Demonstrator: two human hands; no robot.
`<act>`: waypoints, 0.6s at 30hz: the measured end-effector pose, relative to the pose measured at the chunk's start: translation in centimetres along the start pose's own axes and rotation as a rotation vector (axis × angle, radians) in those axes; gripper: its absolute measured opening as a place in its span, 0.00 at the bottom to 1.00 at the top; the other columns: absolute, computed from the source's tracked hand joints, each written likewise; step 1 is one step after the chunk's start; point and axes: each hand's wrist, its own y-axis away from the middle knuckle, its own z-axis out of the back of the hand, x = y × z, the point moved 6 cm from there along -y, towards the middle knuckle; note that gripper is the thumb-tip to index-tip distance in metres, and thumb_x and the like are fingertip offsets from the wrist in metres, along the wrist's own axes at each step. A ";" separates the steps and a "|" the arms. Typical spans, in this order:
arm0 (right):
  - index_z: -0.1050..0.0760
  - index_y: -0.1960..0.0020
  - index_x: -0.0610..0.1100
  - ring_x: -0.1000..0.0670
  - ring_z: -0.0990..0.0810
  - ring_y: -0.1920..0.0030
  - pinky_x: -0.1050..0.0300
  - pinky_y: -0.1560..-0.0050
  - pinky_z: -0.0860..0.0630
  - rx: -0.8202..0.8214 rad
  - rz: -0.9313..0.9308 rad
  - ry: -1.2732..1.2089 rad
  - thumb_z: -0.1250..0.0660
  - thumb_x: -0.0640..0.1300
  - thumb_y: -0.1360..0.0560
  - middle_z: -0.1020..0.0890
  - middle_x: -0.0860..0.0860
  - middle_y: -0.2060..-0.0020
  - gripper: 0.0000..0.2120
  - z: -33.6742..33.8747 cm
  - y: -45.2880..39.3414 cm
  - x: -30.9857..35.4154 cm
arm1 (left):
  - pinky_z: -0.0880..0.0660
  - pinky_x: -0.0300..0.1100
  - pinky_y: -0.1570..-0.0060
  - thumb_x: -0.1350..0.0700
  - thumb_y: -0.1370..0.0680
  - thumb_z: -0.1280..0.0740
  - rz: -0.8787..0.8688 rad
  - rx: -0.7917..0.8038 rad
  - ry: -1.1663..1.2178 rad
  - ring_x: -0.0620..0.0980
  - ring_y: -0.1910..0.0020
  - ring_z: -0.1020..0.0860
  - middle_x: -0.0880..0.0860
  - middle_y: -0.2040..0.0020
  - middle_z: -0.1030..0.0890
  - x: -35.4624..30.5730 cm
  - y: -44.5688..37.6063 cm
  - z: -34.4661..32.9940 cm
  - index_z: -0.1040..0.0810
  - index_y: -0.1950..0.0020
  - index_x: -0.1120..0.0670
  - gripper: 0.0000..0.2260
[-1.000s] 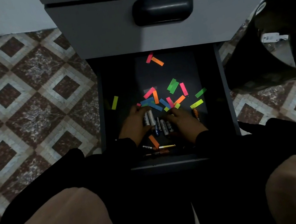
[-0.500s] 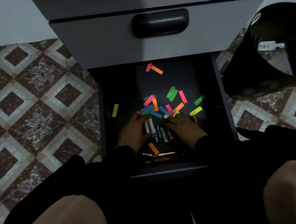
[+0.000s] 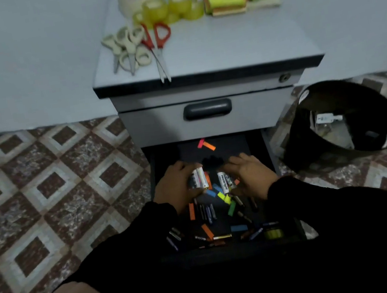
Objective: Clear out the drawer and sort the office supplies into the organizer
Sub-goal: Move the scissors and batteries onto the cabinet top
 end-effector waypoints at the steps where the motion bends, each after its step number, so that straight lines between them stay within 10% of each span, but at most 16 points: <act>1: 0.36 0.29 0.52 0.48 0.34 0.38 0.58 0.44 0.39 -0.017 0.005 -0.002 0.31 0.52 0.28 0.31 0.51 0.36 0.29 1.4 0.3 0.1 | 0.33 0.41 0.42 0.50 0.30 0.26 -0.012 -0.010 -0.009 0.52 0.38 0.31 0.53 0.38 0.29 -0.7 0.1 1.2 0.30 0.31 0.48 0.28; 18: 0.28 0.36 0.48 0.45 0.29 0.43 0.54 0.45 0.32 -0.308 0.023 -0.029 0.25 0.50 0.33 0.25 0.48 0.42 0.27 22.3 -0.2 -0.2 | 0.30 0.45 0.45 0.48 0.31 0.26 -0.168 -0.282 -0.068 0.49 0.41 0.30 0.50 0.44 0.28 -9.1 -0.8 18.4 0.28 0.33 0.46 0.27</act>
